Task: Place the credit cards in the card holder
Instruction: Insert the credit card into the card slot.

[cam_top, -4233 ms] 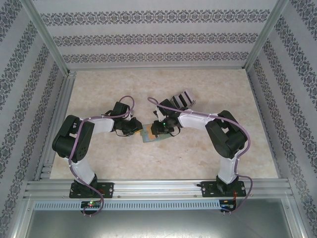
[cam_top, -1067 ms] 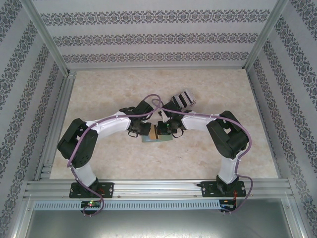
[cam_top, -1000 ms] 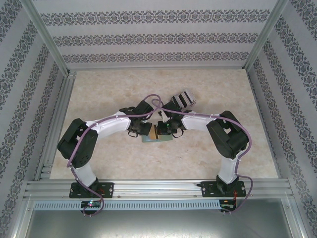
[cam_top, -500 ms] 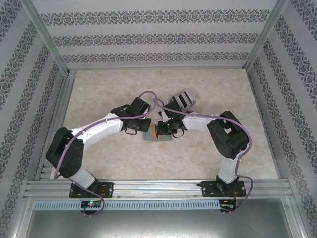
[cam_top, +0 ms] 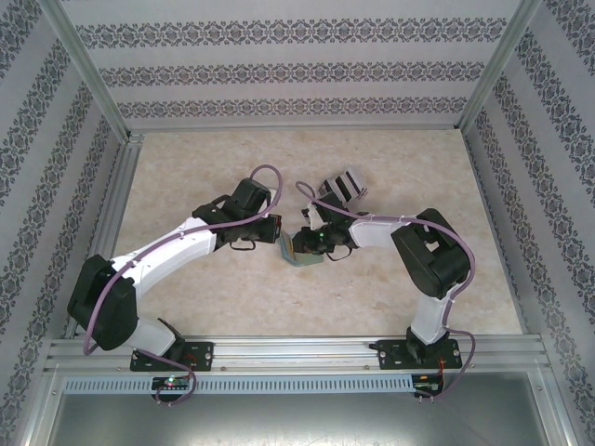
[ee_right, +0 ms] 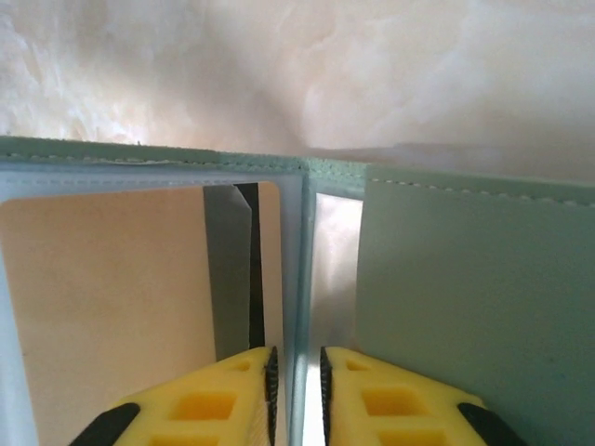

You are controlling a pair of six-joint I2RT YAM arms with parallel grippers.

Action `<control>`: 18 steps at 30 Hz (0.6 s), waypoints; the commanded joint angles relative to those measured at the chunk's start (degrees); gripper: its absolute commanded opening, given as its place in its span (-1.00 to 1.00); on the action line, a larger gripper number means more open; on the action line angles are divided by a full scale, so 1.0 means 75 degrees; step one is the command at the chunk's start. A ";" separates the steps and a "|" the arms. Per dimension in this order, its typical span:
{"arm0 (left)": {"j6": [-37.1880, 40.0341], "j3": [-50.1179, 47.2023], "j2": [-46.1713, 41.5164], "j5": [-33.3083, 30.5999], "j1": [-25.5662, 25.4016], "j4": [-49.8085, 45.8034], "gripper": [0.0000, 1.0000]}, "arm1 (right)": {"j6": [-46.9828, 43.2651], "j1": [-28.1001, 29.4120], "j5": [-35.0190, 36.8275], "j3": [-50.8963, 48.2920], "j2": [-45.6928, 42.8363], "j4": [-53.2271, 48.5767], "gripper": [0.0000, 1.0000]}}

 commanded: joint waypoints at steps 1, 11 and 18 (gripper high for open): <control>-0.0141 -0.0108 -0.0136 0.0021 0.0094 0.0244 -1.00 | 0.0279 -0.0165 -0.0474 -0.0261 -0.0312 0.0482 -0.44; -0.0129 -0.0175 -0.0041 -0.0026 0.0140 0.0221 -1.00 | 0.0308 -0.0293 -0.0838 -0.0563 -0.1021 0.0897 -0.22; -0.0130 -0.0141 -0.0046 0.0007 0.0153 0.0233 -1.00 | -0.0215 0.0083 -0.0554 -0.0074 -0.0848 0.0274 0.02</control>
